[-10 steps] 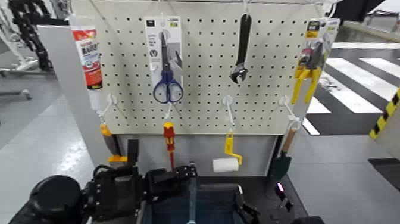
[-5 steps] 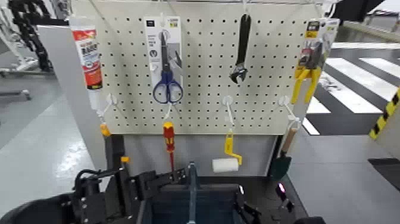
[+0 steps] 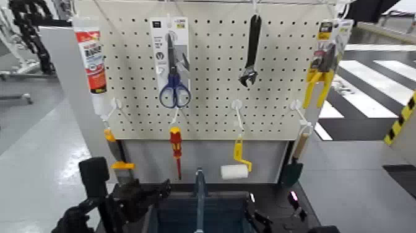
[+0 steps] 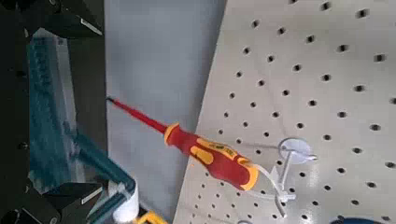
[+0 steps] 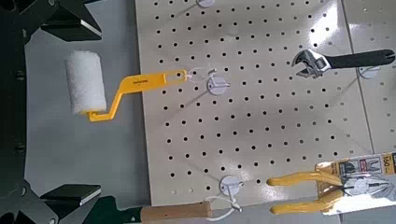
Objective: Place the crate on the table.
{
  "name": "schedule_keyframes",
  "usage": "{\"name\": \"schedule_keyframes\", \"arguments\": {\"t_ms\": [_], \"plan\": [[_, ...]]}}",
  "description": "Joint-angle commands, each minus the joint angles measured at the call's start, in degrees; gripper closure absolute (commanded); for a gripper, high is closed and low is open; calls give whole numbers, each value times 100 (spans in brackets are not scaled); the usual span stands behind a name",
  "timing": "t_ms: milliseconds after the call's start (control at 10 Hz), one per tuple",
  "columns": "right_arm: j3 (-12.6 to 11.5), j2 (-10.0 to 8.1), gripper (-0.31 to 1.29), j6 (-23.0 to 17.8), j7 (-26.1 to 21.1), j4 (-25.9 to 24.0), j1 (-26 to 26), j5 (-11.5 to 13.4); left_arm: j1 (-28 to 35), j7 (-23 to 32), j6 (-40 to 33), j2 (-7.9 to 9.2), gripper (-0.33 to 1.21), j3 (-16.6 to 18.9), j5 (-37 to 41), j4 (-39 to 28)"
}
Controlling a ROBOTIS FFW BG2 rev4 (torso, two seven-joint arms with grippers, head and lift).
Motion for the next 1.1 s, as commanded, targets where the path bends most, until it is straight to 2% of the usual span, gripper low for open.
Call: {"name": "schedule_keyframes", "arguments": {"t_ms": [100,200,300,800,1000,1100], "plan": [[-20,0,14,26,0,-9,13,-1,583,33,-1200,-351,13,9,-1352,-2],[-29,-9,14,53,9,-18,13,-18,741,16,-1534,-518,13,62,-1756,16],[-29,-9,14,79,9,-27,13,-27,882,25,-1833,-554,13,62,-2055,42],[-64,-18,15,325,61,-124,39,-45,1638,789,-3090,-606,13,-123,-2775,16],[-91,-9,15,325,61,-141,48,-45,1814,1246,-3503,-571,13,-220,-2951,-19],[-99,-9,15,334,61,-150,66,-36,1831,1290,-3582,-580,13,-237,-3022,-28]]}}
